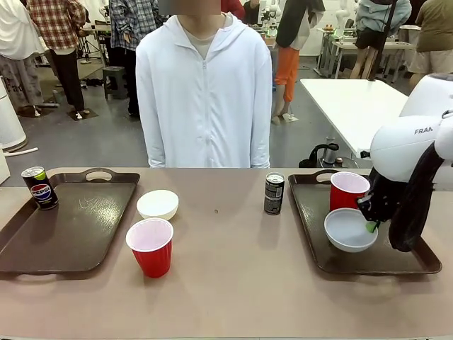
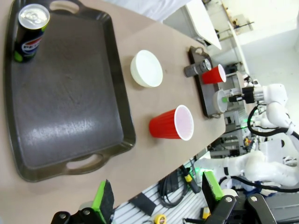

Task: Prepare tableware on both trays.
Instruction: Pick up a Picnic Bowl from the table and place it on a Handle tray.

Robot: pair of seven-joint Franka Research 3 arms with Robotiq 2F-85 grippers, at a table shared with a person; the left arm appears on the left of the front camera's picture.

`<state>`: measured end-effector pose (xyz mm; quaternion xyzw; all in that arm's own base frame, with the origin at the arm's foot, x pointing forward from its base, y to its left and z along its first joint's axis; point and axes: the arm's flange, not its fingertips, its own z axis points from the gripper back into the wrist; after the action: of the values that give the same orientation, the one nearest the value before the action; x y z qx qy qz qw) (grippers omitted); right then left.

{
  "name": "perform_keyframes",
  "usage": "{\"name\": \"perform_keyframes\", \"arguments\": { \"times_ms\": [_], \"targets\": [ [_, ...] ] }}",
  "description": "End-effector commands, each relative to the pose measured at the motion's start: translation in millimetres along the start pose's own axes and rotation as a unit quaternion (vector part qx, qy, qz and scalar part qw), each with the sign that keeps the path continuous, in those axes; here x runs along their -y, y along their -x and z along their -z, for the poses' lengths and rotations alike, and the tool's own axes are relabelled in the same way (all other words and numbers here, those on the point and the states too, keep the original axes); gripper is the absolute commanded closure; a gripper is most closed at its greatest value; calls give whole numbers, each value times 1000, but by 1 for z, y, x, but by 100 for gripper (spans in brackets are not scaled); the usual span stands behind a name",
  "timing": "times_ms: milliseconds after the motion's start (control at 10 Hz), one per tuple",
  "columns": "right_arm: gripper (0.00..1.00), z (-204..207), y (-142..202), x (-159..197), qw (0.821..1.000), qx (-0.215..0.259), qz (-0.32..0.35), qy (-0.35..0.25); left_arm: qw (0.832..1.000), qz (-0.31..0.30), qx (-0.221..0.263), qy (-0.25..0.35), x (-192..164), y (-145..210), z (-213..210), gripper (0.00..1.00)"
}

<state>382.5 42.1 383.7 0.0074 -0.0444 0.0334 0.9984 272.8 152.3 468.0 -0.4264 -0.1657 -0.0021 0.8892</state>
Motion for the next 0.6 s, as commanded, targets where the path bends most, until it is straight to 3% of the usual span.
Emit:
{"name": "perform_keyframes", "arguments": {
  "times_ms": [0, 300, 400, 500],
  "targets": [
    [96, 14, -5, -5, 1000, -26, 0, 13, 1000, 1, 4, 6, 0, 0, -1, 0],
    [96, 28, -13, -6, 999, -42, 0, 12, 1000, 1, 4, 6, 0, 0, -1, 0],
    [36, 24, -10, -8, 999, -39, -4, 11, 1000, 1, 4, 6, 0, 0, -1, 0],
    [36, 17, -7, -9, 999, -38, 0, 13, 1000, 1, 4, 6, 0, 0, -1, 0]
  ]
}}
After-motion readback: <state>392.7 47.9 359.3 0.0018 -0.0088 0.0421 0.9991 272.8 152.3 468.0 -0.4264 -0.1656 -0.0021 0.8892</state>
